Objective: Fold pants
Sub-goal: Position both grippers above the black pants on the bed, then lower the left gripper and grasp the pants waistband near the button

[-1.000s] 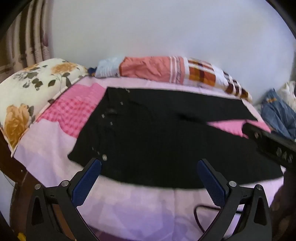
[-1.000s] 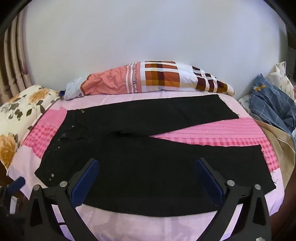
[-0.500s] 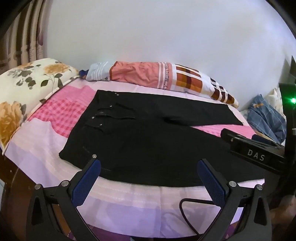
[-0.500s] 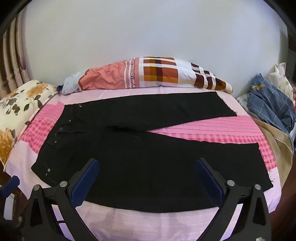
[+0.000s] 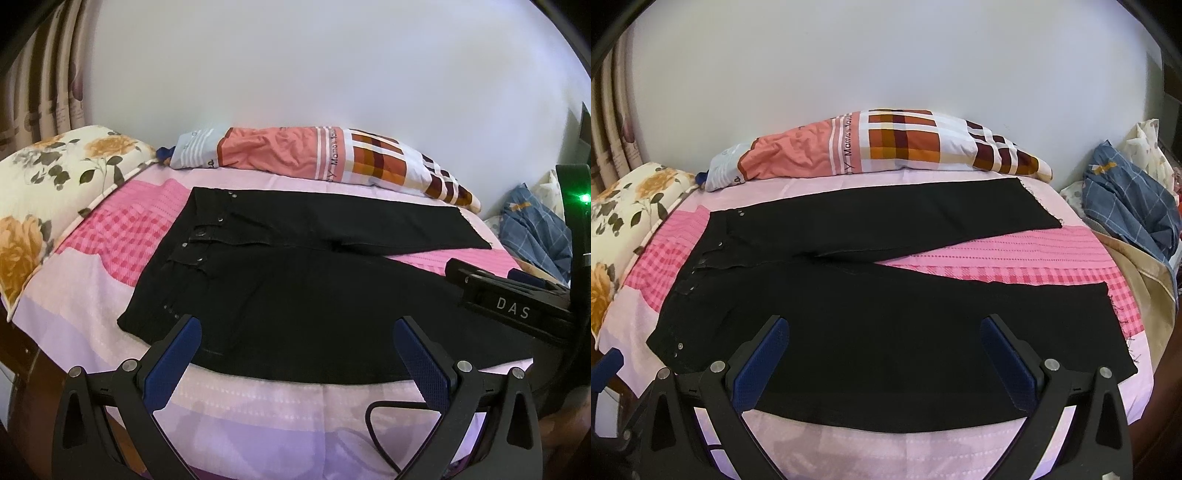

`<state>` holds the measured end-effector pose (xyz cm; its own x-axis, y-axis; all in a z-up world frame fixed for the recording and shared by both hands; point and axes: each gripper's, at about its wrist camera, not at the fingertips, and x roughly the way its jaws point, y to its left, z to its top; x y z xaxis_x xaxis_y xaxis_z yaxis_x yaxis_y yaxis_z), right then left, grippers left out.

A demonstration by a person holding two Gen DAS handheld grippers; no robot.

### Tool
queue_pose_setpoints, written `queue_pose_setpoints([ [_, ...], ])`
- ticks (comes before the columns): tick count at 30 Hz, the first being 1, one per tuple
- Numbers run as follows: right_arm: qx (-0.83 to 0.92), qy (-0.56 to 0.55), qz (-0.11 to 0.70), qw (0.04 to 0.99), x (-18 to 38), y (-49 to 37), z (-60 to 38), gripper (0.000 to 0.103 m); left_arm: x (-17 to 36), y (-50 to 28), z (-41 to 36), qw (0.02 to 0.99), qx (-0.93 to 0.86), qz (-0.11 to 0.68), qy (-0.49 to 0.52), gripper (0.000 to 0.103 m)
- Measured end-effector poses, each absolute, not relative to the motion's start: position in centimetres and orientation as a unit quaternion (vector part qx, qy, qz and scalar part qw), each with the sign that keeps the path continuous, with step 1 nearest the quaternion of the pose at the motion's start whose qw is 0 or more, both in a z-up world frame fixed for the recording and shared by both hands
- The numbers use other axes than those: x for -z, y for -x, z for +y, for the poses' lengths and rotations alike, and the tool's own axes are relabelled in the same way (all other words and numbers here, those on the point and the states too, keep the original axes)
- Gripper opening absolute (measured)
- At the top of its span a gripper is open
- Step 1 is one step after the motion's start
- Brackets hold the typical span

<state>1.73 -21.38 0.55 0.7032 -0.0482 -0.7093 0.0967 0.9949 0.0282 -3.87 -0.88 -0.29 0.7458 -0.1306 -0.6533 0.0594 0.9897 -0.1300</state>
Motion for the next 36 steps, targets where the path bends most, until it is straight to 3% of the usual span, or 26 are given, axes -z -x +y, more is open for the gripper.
queue_pose_setpoints([
  [19,0.047,-0.010,0.393,0.918,0.0,-5.1,-21.3,0.102,-0.9,-1.8,2.0,0.940,0.051,0.336,0.023,0.103],
  [26,0.024,-0.002,0.414,0.910,0.7,-7.9,-20.4,0.102,-0.2,-9.0,4.6,0.927,0.046,0.369,-0.046,0.103],
  [36,0.016,-0.007,0.461,0.887,3.8,-11.1,-19.7,0.102,4.9,-24.3,16.0,0.888,0.098,0.447,0.034,0.101],
])
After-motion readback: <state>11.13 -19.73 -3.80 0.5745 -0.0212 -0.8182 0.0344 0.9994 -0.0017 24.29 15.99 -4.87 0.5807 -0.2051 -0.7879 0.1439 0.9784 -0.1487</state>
